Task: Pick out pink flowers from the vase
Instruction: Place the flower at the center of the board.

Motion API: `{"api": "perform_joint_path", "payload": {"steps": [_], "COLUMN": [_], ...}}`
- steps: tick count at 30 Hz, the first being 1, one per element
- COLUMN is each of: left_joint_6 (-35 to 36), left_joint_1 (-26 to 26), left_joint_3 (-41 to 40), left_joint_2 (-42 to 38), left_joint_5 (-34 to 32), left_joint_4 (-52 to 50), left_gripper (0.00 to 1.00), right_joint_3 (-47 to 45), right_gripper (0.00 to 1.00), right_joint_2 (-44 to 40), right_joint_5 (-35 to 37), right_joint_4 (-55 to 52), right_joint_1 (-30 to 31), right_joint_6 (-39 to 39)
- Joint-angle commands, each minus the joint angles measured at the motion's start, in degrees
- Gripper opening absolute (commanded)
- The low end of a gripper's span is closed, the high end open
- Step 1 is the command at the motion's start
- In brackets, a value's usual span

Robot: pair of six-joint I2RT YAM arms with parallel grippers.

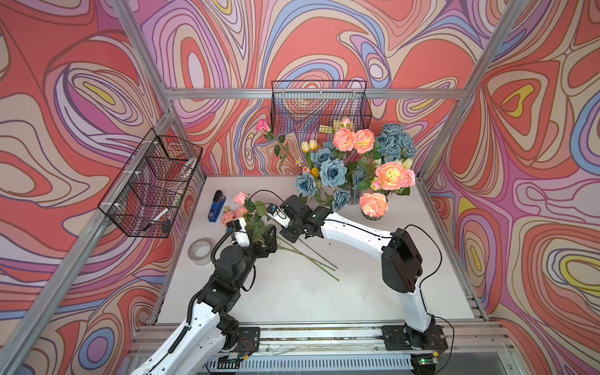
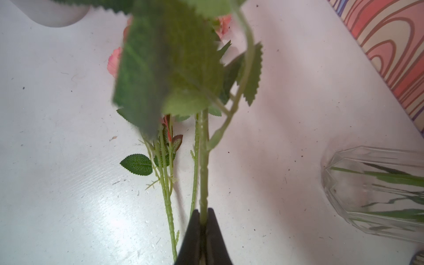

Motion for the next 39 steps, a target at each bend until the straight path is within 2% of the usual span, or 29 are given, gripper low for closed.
{"api": "perform_joint_path", "payload": {"steps": [1, 19, 39], "left_joint_6": [-0.11, -0.71, -1.47], "left_joint_1": [-0.19, -0.22, -0.21], "left_joint_3": [1.86, 2.72, 2.37], "left_joint_2": [-0.95, -2.48, -1.93], "left_joint_5": [-3.03, -10.91, -11.76], "left_joint_4": [-1.76, -6.45, -7.17], "left_gripper": [1.00, 1.00, 1.00], "right_joint_3": [0.91, 3.41, 4.47], "right_gripper": [0.00, 0.00, 0.00], "right_joint_2": [1.70, 8.35, 12.98], "right_joint_5": [-1.59, -6.16, -5.10], "right_joint_4": [-1.76, -1.89, -2.24], "right_joint_1": [0.21, -1.61, -2.77], "right_joint_6": [-0.02, 3.36, 5.27]}}
